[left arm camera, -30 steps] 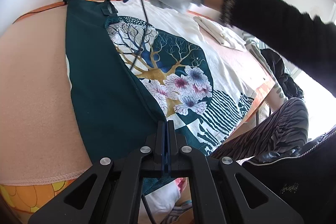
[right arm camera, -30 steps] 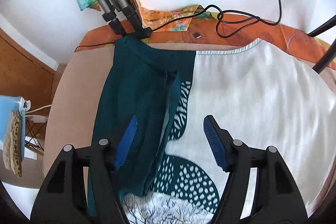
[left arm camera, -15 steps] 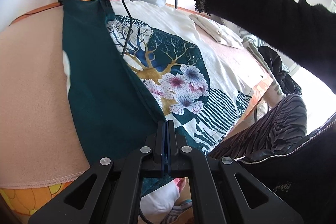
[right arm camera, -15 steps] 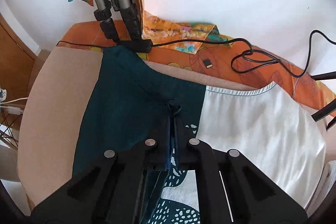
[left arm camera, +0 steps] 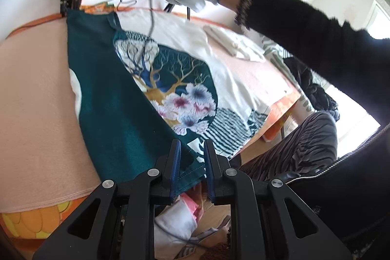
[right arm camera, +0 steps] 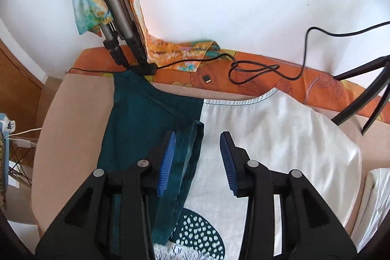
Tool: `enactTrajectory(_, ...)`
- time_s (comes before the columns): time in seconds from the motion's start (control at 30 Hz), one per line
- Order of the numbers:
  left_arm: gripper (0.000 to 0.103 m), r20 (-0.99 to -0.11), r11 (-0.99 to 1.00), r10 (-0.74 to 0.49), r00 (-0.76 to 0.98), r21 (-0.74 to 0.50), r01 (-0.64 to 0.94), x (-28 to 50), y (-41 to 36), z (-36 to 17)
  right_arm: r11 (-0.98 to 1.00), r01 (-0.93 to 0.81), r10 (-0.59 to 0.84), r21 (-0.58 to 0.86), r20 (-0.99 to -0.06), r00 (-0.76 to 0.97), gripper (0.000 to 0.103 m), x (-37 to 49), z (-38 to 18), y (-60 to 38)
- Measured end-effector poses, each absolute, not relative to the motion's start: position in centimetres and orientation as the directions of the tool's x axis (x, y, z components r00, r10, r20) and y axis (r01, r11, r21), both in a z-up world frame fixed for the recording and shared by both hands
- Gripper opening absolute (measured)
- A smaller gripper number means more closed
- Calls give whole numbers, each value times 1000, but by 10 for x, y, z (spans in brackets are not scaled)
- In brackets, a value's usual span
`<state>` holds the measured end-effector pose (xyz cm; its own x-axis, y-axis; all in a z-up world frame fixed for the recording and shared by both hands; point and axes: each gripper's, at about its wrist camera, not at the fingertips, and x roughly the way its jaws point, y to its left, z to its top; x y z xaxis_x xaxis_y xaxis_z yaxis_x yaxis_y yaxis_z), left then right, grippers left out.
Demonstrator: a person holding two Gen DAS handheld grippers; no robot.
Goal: Fold small clothes
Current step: 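Open both grippers and lift them off the folded green panel, then move both grippers over to the cream side edge of the T-shirt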
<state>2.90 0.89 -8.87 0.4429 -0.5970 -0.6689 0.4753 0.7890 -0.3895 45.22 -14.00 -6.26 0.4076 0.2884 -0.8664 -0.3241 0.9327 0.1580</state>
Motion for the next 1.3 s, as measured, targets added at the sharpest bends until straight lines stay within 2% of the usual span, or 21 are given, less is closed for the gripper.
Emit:
enactTrajectory(0.07, 26, -663, 809, -575, 480, -373, 454, 21, 17, -80, 931, -326, 301, 165, -851, 431, 41, 441, -39, -158)
enactTrajectory(0.13, 26, -657, 825, -559, 506, -377, 421, 16, 28, -74, 935, -315, 301, 162, -833, 464, 42, 430, -15, -177)
enactTrajectory(0.2, 26, -653, 844, -534, 537, -372, 387, 10, 38, -67, 928, -308, 341, 210, -813, 472, 49, 419, 5, -197)
enactTrajectory(0.37, 26, -670, 894, -447, 592, -312, 322, 12, 45, -63, 907, -304, 412, 292, -767, 493, 53, 382, 42, -234)
enactTrajectory(0.63, 26, -712, 916, -399, 578, -286, 280, 18, 35, -83, 894, -383, 409, 233, -772, 486, 56, 279, 44, -263)
enactTrajectory(0.77, 26, -658, 911, -411, 631, -315, 266, 18, 32, -70, 896, -376, 412, 237, -759, 505, 56, 237, 39, -290)
enactTrajectory(0.97, 26, -583, 881, -473, 660, -324, 345, 22, -10, -58, 901, -343, 421, 265, -726, 544, 56, 209, 35, -342)
enactTrajectory(1.3, 26, -609, 791, -577, 544, -250, 559, 42, -132, -71, 870, -372, 487, 324, -687, 539, 56, 196, 25, -442)
